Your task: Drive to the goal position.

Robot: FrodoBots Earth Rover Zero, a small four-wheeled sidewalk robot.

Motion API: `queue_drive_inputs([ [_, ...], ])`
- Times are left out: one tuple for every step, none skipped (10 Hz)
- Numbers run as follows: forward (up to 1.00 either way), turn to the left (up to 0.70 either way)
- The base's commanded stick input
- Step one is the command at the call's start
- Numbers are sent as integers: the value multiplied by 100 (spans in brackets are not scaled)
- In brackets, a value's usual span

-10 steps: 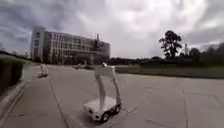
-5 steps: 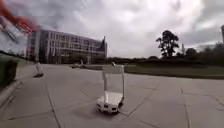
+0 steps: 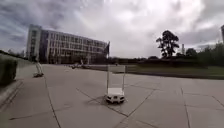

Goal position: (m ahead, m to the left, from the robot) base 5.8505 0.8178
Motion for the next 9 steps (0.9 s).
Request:
queue_drive_inputs([
  [70, 35],
  [70, 35],
  [70, 35],
  [70, 35],
  [70, 35],
  [70, 35],
  [70, 35],
  [70, 23],
  [70, 0],
])
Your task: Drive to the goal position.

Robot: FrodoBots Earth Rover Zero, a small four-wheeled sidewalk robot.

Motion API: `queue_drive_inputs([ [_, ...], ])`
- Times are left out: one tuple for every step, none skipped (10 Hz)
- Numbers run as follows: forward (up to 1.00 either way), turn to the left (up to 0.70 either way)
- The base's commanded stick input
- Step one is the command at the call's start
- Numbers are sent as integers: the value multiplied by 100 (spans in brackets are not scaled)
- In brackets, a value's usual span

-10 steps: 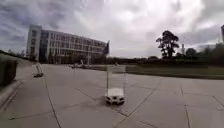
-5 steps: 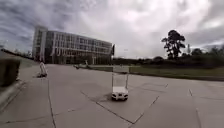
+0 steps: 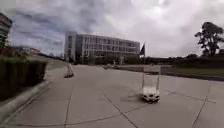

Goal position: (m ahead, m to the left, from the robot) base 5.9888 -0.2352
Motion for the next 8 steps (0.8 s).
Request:
queue_drive_inputs([
  [70, 0],
  [70, 0],
  [70, 0],
  [70, 0],
  [70, 0],
  [70, 0],
  [70, 0],
  [70, 0],
])
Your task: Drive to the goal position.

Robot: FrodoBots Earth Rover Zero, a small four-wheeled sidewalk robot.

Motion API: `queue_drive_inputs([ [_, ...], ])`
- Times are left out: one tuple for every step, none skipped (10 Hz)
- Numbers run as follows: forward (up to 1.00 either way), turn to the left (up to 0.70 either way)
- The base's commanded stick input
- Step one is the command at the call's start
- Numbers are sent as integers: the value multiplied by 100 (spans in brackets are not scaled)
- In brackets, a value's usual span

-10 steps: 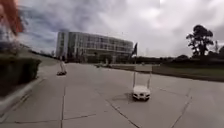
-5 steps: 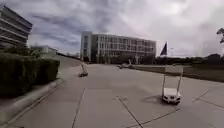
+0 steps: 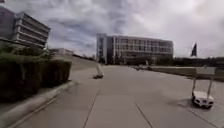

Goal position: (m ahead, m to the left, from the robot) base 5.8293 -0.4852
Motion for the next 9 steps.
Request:
queue_drive_inputs([
  [70, 0],
  [70, -35],
  [70, -35],
  [70, -35],
  [70, -35],
  [70, -35],
  [70, -35],
  [70, -23],
  [70, -3],
])
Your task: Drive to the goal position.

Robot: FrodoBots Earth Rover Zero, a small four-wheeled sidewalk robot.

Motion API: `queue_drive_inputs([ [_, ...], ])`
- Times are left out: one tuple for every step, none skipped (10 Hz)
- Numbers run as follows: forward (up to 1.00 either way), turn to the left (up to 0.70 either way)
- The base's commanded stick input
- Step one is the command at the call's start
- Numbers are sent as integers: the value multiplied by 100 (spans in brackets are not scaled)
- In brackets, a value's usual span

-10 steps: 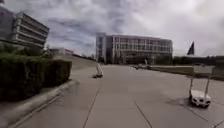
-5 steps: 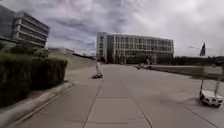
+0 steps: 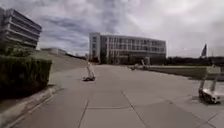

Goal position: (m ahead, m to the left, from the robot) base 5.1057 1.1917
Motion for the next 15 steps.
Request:
queue_drive_inputs([
  [70, 0],
  [70, 0],
  [70, 0],
  [70, 16],
  [70, 32],
  [70, 35],
  [70, 35],
  [70, 35],
  [70, 35],
  [70, 35],
  [70, 35],
  [70, 35],
  [70, 35],
  [70, 26],
  [70, 8],
])
